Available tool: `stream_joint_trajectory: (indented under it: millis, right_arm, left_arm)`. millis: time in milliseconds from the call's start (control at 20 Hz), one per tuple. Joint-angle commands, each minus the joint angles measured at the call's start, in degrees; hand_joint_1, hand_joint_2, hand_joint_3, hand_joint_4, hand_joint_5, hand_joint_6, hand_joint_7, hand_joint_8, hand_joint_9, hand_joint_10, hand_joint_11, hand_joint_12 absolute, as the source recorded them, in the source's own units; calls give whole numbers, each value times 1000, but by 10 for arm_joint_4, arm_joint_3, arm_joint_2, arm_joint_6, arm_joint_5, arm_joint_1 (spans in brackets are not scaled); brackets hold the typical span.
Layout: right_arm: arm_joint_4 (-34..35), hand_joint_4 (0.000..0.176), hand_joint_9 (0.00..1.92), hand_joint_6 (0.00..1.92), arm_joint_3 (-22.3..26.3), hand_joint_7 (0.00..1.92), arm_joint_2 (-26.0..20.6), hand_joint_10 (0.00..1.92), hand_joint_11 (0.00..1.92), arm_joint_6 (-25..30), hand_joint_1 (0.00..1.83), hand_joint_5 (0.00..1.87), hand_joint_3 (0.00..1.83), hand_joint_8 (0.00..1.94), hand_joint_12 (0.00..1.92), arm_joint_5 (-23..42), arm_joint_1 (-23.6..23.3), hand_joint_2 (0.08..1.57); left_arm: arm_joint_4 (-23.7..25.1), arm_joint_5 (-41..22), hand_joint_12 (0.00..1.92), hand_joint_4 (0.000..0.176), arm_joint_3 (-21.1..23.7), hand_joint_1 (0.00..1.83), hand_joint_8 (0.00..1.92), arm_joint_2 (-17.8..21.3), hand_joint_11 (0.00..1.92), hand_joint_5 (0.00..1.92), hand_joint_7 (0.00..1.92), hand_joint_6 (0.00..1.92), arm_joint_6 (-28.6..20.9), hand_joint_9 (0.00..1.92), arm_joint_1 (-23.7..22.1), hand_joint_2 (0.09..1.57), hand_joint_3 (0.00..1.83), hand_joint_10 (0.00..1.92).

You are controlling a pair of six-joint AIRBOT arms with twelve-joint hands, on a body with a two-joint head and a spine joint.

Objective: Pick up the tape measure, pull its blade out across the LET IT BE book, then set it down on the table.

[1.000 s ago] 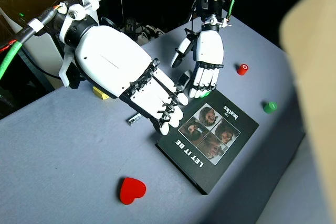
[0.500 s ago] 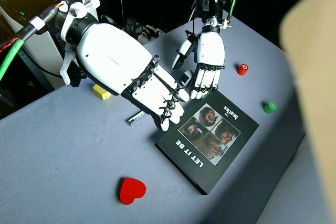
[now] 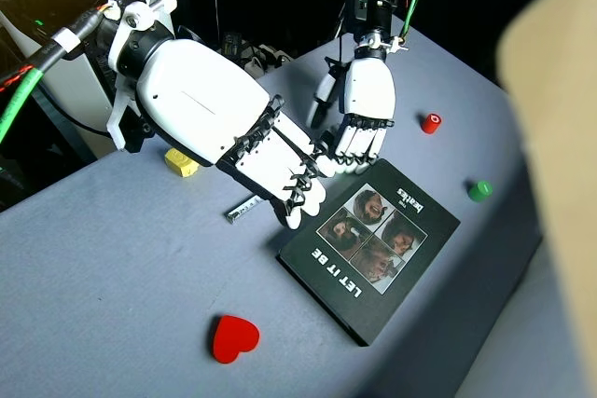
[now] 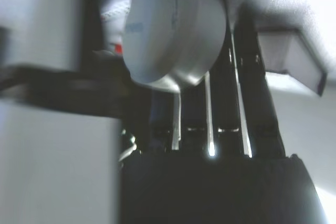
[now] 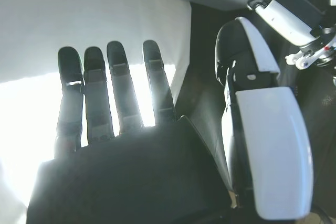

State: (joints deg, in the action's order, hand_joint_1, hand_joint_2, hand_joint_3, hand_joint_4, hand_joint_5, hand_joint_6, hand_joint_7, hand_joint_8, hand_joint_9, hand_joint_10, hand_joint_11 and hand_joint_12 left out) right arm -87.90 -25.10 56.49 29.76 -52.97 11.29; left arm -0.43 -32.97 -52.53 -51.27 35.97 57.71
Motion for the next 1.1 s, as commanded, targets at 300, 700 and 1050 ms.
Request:
stream_joint_trajectory:
  millis: [300,700,1050]
  right_arm:
    - [-48,117,212,1,3,197,-2,4,0,1,249,158,0,0,800,-5,-6,1166]
    - [-58,95,231,10,4,252,-2,5,0,3,302,194,0,10,800,-6,-8,1147]
    - [-171,0,353,22,6,454,-2,9,71,27,808,458,0,11,954,-2,-18,1044]
  left_arm:
    - [9,-26,477,0,3,1383,654,0,1297,1322,1214,21,-8,1164,2,1021,6,857]
    - [18,2,421,0,12,1404,612,41,1343,1324,1209,4,-33,1119,-66,1023,0,1011]
    - [-51,84,312,0,6,1405,545,66,1393,1309,1248,3,-12,1114,-180,1022,0,1000]
